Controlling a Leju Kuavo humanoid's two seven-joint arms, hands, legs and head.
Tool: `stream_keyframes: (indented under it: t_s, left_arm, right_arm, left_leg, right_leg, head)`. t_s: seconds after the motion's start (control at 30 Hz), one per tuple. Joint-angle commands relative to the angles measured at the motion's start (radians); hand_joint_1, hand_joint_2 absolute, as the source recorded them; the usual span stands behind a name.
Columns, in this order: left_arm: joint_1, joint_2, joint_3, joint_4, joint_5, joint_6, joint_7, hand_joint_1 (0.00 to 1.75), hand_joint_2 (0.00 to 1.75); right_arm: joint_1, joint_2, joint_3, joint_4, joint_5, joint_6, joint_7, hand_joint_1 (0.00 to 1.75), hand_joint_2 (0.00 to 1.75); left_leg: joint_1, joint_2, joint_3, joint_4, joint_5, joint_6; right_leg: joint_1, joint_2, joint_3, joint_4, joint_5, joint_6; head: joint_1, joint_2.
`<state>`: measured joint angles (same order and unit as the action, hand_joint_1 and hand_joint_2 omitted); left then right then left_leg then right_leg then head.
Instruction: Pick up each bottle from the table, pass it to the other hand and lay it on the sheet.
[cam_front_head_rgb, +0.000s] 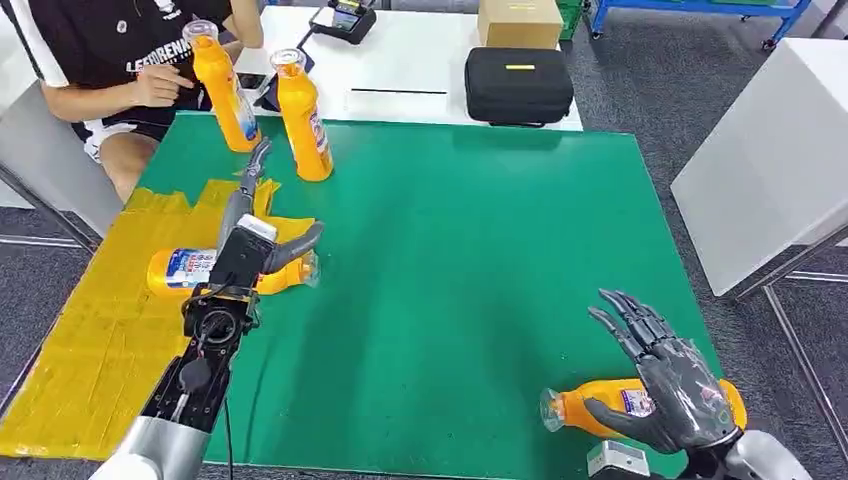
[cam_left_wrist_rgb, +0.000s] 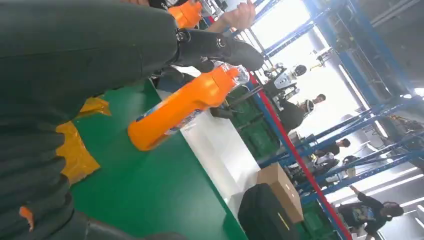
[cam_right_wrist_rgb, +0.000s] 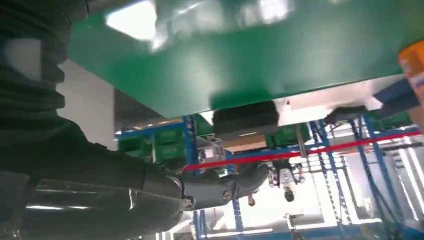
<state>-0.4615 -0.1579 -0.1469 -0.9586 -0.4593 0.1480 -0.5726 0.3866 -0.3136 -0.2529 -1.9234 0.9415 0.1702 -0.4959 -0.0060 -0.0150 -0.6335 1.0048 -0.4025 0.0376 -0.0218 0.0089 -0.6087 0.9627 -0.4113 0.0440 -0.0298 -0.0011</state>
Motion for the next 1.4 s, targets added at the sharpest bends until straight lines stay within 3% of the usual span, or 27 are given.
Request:
stream_keyframes:
  t_s: [0.03,0.17,0.23,0.37,0.53,0.8,1.4]
  left_arm:
    - [-0.045,-0.007,-0.002,0.105,0.017,-0.020,0.003,0.00,1.75]
    - [-0.007,-0.011,-0.015,0.089,0.020,-0.010,-0.001,0.00,1.75]
    - [0.002,-0.017,-0.021,0.086,0.019,-0.013,0.001,0.00,1.75]
    - [-0.022,-0.023,-0.030,0.125,0.023,-0.017,0.002,0.00,1.75]
    - [-0.031,-0.023,-0.025,0.148,0.033,-0.011,-0.003,0.00,1.75]
    - [-0.032,-0.030,-0.025,0.148,0.029,-0.016,0.002,0.00,1.75]
    - [-0.033,-0.033,-0.035,0.176,0.036,-0.016,0.010,0.00,1.75]
  right_arm:
    - [0.092,0.180,-0.144,-0.013,0.073,0.073,-0.010,0.00,1.75]
    - [0.013,0.319,-0.226,0.112,0.256,-0.032,-0.040,0.00,1.75]
    - [-0.022,0.345,-0.257,0.181,0.287,-0.008,-0.050,0.00,1.75]
    - [-0.048,0.328,-0.375,0.292,0.344,0.102,-0.093,0.00,1.75]
    - [-0.147,0.285,-0.477,0.518,0.447,0.087,-0.115,0.00,1.75]
    - [-0.197,0.251,-0.493,0.616,0.487,0.067,-0.083,0.00,1.75]
    - [-0.301,0.173,-0.432,0.906,0.555,-0.037,-0.015,0.00,1.75]
  left_leg:
    - [0.001,-0.004,0.007,-0.001,-0.002,-0.003]
    - [0.001,-0.002,0.011,-0.003,-0.003,-0.003]
    - [0.002,0.001,0.006,-0.002,-0.001,-0.002]
    - [0.002,-0.001,0.006,-0.002,-0.001,-0.002]
    - [0.001,-0.001,0.010,-0.002,-0.003,-0.002]
    - [0.001,0.001,0.004,-0.001,-0.001,-0.001]
    - [0.001,0.002,0.008,-0.001,-0.002,-0.002]
  right_leg:
    - [0.001,-0.006,0.008,-0.001,-0.004,-0.003]
    - [0.002,-0.003,0.012,-0.003,-0.003,-0.004]
    - [0.002,0.000,0.007,-0.004,-0.001,-0.002]
    - [0.002,-0.002,0.008,-0.003,-0.001,-0.002]
    - [0.002,-0.002,0.012,-0.004,-0.002,-0.003]
    - [0.001,0.000,0.005,-0.002,0.000,-0.001]
    - [0.002,0.000,0.010,-0.003,-0.001,-0.002]
  head:
    - [0.000,0.000]
    - [0.000,0.000]
    - [0.000,0.000]
    - [0.000,0.000]
    - [0.000,0.000]
    - [0.000,0.000]
    - [0.000,0.000]
